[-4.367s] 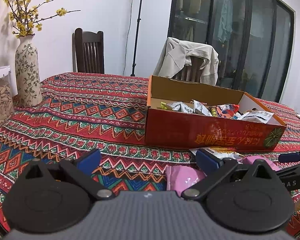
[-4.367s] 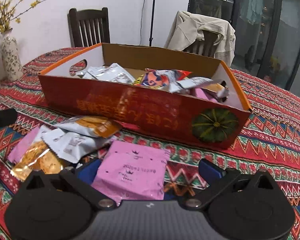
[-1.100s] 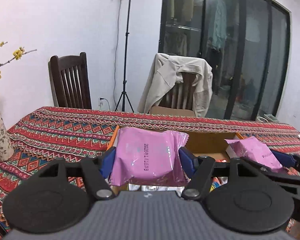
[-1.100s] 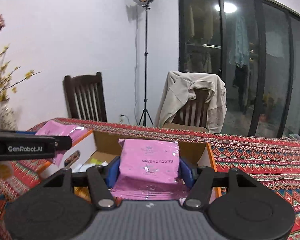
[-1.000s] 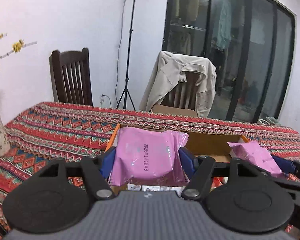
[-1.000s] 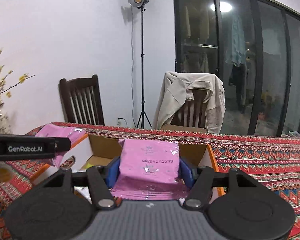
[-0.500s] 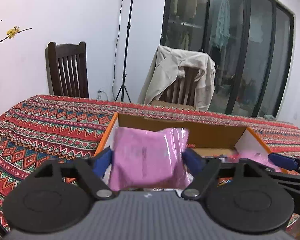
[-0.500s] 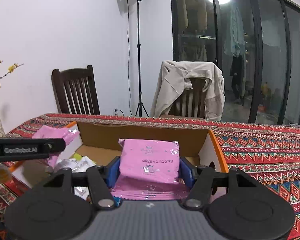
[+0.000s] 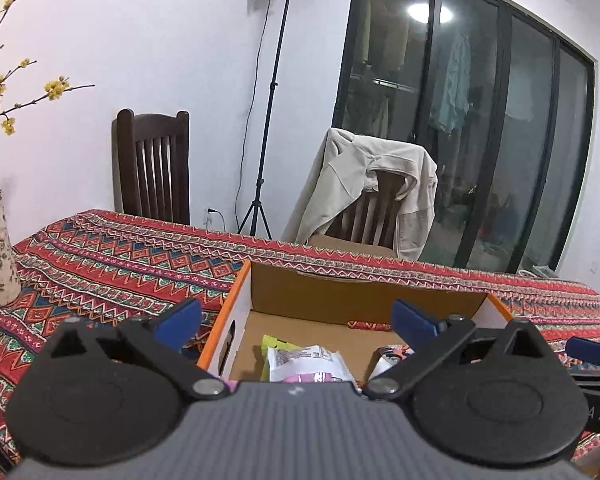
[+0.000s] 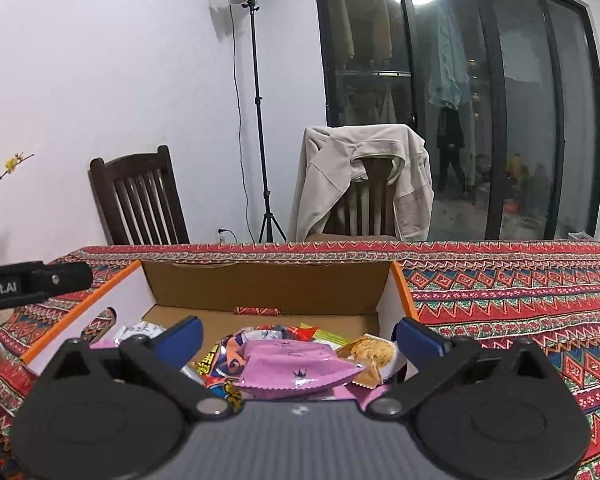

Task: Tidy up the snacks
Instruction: 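Carry both pink packets into the box and open both tools, then move both open tools back over the remaining packets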

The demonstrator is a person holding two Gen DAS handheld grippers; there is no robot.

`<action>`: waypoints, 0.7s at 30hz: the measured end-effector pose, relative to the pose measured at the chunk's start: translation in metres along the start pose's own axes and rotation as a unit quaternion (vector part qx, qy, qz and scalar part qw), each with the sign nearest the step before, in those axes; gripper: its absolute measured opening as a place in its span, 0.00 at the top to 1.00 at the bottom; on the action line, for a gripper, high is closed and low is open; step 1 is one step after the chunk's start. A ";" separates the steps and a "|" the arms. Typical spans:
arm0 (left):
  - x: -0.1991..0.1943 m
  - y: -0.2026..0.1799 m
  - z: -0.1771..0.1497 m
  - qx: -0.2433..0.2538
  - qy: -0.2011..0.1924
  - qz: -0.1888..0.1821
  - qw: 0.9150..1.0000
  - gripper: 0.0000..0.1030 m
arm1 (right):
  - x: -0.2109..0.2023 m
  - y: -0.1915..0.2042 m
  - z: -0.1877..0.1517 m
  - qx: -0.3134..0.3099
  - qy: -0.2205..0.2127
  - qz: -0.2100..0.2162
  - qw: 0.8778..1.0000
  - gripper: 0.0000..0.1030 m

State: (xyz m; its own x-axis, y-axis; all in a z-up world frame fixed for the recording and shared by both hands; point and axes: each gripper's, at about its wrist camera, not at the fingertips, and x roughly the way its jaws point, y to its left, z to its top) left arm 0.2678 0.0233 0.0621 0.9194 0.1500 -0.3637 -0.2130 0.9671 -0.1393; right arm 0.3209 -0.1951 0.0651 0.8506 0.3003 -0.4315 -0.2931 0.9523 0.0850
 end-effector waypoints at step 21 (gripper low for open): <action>-0.073 0.021 -0.031 0.040 0.065 0.001 0.997 0.00 | -0.069 0.012 -0.025 -0.042 0.064 0.021 0.997 0.00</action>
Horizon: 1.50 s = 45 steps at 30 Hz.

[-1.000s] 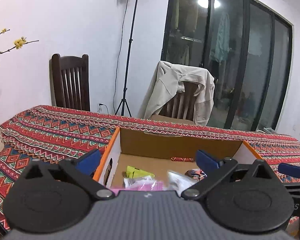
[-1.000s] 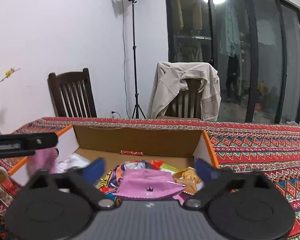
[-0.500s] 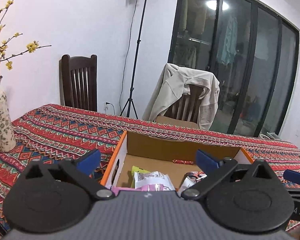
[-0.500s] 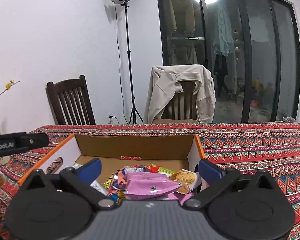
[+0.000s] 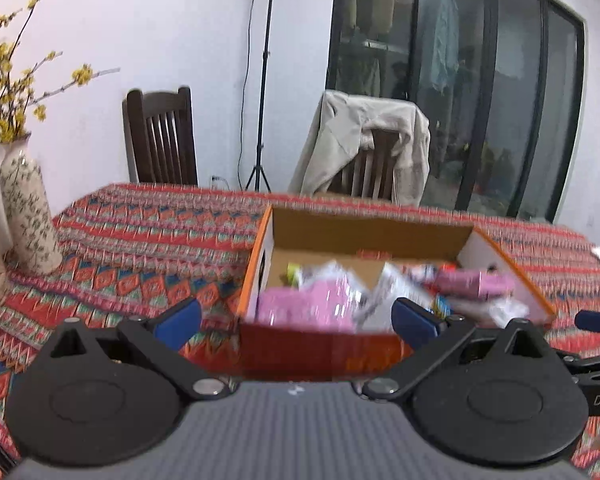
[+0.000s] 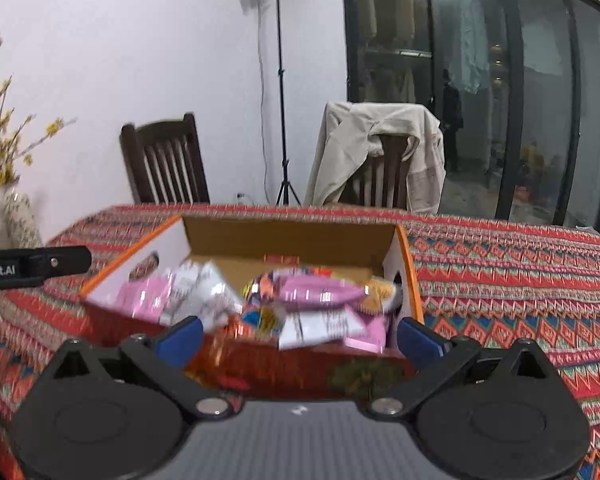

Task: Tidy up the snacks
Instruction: 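Move both open tools back over the remaining packets, then grasp a white packet with the right tool while the left tool grasps a cracker packet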

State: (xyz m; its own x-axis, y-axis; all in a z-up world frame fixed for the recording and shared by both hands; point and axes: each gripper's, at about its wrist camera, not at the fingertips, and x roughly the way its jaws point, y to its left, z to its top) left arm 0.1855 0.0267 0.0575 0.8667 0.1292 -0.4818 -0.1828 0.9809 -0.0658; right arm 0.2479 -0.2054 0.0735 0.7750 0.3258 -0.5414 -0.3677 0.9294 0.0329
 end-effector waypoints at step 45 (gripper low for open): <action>-0.009 -0.014 -0.079 0.022 0.074 -0.040 0.996 0.00 | -0.027 0.006 -0.090 -0.003 0.047 0.053 0.998 0.58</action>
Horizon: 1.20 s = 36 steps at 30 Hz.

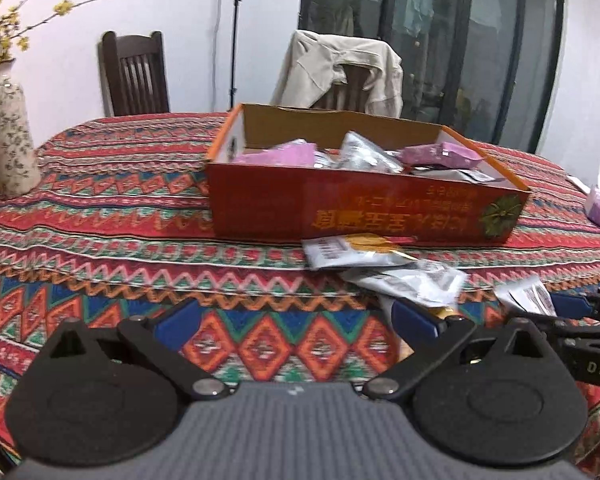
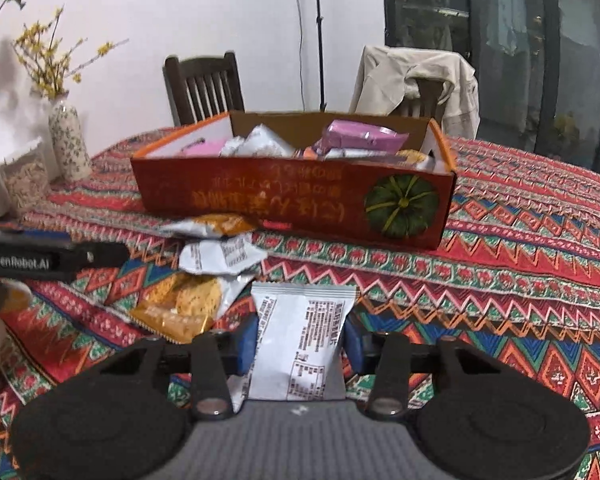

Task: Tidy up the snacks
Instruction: 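Grasp a white packet with the right tool while the left tool grasps a cracker packet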

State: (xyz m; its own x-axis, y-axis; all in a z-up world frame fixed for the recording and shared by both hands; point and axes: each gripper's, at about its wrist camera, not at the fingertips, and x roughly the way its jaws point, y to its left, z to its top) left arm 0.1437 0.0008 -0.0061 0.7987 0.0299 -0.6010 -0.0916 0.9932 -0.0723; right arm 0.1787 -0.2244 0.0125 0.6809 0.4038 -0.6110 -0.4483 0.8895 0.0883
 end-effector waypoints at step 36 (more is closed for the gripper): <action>0.034 -0.086 -0.008 0.058 0.047 -0.016 0.997 0.54 | -0.021 -0.020 -0.003 0.061 -0.058 0.014 0.996 0.58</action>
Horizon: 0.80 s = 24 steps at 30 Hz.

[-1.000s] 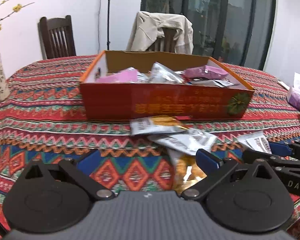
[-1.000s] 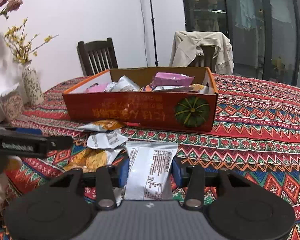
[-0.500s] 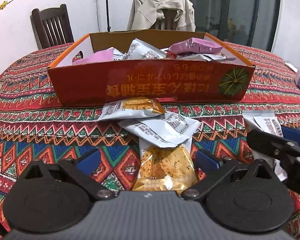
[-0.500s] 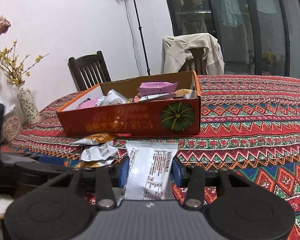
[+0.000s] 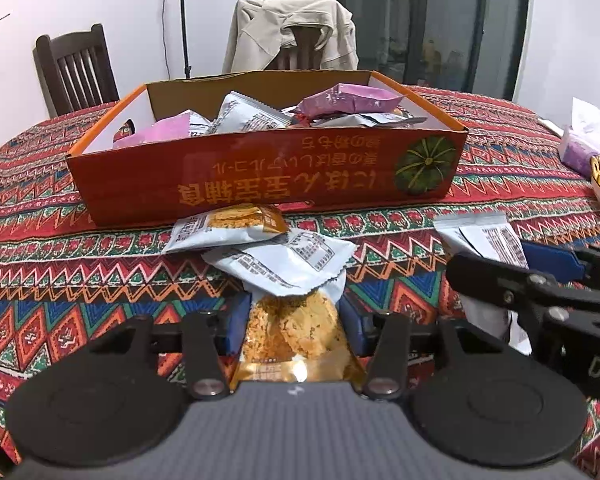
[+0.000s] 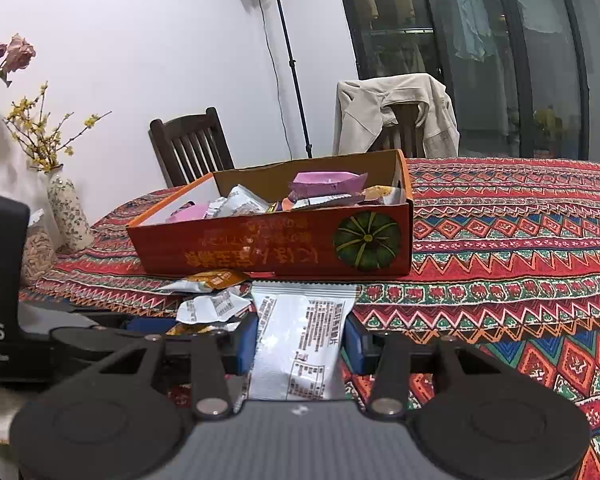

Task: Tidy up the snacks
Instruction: 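Grasp a white packet with the right tool while the left tool grasps a cracker packet, then carry both packets into the box and open both tools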

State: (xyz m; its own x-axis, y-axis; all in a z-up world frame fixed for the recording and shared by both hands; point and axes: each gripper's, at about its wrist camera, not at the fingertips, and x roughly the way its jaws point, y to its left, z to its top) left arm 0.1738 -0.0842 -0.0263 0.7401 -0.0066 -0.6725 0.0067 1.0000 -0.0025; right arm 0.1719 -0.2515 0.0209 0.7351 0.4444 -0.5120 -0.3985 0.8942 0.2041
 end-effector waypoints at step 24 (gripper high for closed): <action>-0.072 0.039 0.000 0.000 -0.080 -0.013 0.997 0.56 | -0.021 0.018 0.017 -0.043 -0.032 -0.003 0.999 0.58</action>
State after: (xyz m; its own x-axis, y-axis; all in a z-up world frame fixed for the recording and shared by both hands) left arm 0.1206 -0.0451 0.0221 0.8373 -0.0328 -0.5457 0.0271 0.9995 -0.0186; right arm 0.1589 -0.2436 0.0493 0.7695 0.4449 -0.4583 -0.4382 0.8897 0.1280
